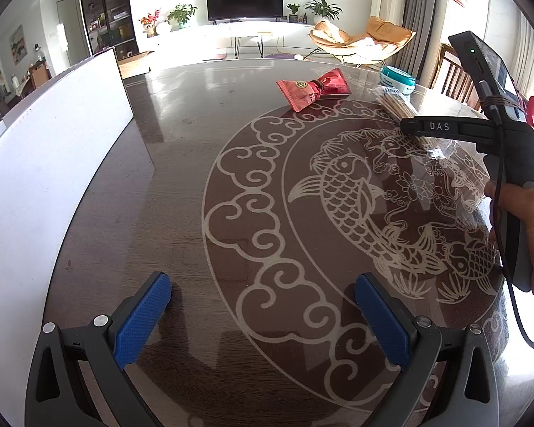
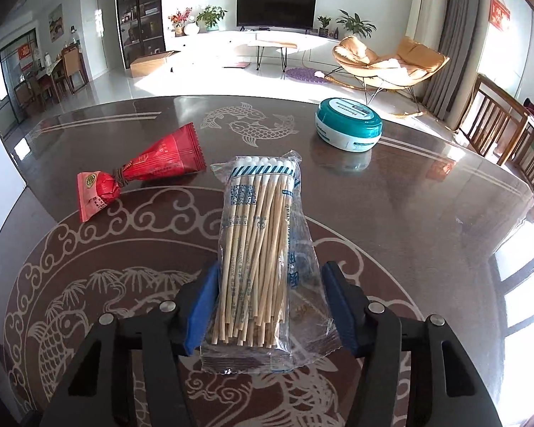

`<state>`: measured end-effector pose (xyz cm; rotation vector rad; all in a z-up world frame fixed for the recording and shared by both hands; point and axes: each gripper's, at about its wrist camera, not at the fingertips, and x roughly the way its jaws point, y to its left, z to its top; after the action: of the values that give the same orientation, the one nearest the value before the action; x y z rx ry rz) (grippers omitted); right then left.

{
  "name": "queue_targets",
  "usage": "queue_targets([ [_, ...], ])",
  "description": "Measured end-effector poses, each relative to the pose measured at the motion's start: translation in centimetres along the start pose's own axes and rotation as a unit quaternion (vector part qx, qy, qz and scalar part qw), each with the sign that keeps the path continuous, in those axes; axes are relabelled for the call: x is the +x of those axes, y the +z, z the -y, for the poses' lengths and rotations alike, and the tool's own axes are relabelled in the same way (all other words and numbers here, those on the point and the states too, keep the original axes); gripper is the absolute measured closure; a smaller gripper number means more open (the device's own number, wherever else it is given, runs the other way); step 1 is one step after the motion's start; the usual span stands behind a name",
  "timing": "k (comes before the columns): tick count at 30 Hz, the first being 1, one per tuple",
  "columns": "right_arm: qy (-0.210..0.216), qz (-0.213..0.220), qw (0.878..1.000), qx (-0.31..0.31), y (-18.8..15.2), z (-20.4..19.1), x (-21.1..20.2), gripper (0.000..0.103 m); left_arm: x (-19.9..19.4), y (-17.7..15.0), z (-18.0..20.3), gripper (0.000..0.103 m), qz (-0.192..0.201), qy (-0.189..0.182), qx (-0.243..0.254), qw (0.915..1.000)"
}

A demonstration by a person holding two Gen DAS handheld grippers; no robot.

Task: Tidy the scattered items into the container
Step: 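Lower the left gripper onto the red candy packet and close on it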

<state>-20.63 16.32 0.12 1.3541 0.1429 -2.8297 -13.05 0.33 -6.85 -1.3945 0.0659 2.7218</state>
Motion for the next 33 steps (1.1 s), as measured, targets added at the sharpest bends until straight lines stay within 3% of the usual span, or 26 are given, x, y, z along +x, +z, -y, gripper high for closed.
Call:
queue_targets([
  [6,-0.016,0.000,1.000,0.010,-2.4,3.0,-2.0,0.044,0.0,0.0,0.0,0.000,0.000,0.000,0.000,1.0000],
  [8,0.000,-0.008,0.999,0.038,-2.8,4.4,-2.0,0.036,0.0,0.0,0.0,0.000,0.000,0.001,0.001,1.0000],
  [9,0.008,-0.011,0.998,0.054,-2.9,5.1,-1.9,0.027,0.0,0.0,0.0,0.000,0.000,0.002,0.001,1.0000],
  [10,0.013,-0.010,0.998,0.064,-3.0,5.6,-1.9,0.026,0.0,0.0,0.1,0.000,0.000,0.002,0.001,1.0000],
  [11,0.016,-0.010,0.998,0.064,-3.0,5.6,-1.9,0.025,0.0,0.0,0.1,0.000,0.000,0.002,0.001,1.0000],
  [15,0.015,-0.027,0.999,0.037,-2.9,4.5,-1.3,0.002,-0.3,-0.5,0.1,0.000,0.000,0.003,0.001,1.0000],
  [20,0.015,-0.029,0.999,0.041,-2.9,4.5,-1.2,0.000,0.9,1.6,0.0,0.000,-0.014,-0.022,0.037,0.9990],
  [28,0.015,-0.029,0.999,0.041,-2.9,4.5,-1.2,0.000,5.9,8.3,-1.6,0.000,-0.004,-0.049,0.073,0.9961],
  [33,0.015,-0.029,0.999,0.041,-2.9,4.5,-1.2,0.000,8.5,11.8,-0.7,0.000,-0.002,-0.093,0.137,0.9861],
])
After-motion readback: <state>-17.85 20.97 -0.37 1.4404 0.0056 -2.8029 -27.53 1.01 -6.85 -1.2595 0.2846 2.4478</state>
